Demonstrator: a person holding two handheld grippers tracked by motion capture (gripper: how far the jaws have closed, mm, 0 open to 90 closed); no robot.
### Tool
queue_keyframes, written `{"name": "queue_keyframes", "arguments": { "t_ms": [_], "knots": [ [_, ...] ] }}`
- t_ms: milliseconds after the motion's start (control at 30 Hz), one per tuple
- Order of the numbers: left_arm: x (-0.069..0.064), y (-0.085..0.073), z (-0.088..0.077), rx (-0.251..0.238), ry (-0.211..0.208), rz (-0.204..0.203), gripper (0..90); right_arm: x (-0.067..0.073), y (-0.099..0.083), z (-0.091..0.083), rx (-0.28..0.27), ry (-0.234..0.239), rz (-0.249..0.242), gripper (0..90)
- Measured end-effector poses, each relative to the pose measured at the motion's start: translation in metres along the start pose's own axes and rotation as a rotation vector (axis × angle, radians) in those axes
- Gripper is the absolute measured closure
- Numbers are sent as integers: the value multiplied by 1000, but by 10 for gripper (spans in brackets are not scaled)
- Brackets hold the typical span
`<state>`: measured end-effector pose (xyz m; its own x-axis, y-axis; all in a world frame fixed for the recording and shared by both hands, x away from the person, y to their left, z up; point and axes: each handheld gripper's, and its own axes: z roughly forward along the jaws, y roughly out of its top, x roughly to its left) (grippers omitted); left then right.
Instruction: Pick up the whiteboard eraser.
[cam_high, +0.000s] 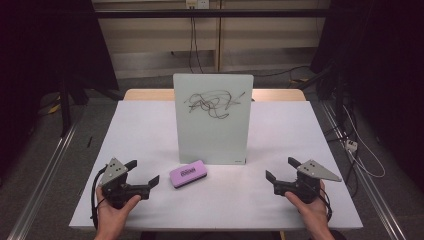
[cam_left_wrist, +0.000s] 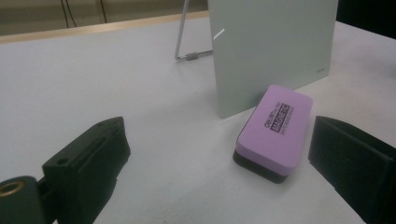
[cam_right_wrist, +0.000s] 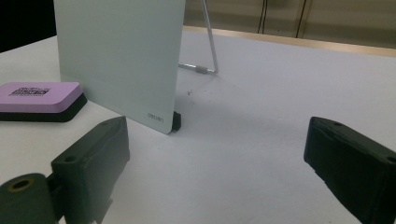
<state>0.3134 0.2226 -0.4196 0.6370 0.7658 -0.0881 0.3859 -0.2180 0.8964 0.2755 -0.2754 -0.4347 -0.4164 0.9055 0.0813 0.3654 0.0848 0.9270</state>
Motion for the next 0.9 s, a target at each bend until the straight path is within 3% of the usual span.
{"name": "queue_keyframes", "arguments": {
  "t_ms": [100, 200, 433, 567, 667, 700, 900],
  "knots": [
    [0, 0, 1, 10, 6, 3, 49, -1, 0, 0, 0, 8, 3, 67],
    [1, 1, 1, 18, -11, -9, 49, -1, 0, 0, 5, 18, 9, 65],
    [1, 2, 4, 46, -32, 6, 54, -1, -1, 3, 25, 47, 22, 60],
    [-1, 4, 9, 75, -66, 12, 57, -1, -1, 3, 24, 46, 20, 61],
    [-6, 8, 17, 127, -103, 7, 55, -2, -1, 5, 28, 41, 14, 61],
    [-9, 10, 22, 142, -131, 18, 56, -2, -1, 5, 29, 40, 14, 61],
    [-15, 14, 28, 184, -141, 73, 51, -1, -1, 6, 30, 40, 10, 61]
  ]
}}
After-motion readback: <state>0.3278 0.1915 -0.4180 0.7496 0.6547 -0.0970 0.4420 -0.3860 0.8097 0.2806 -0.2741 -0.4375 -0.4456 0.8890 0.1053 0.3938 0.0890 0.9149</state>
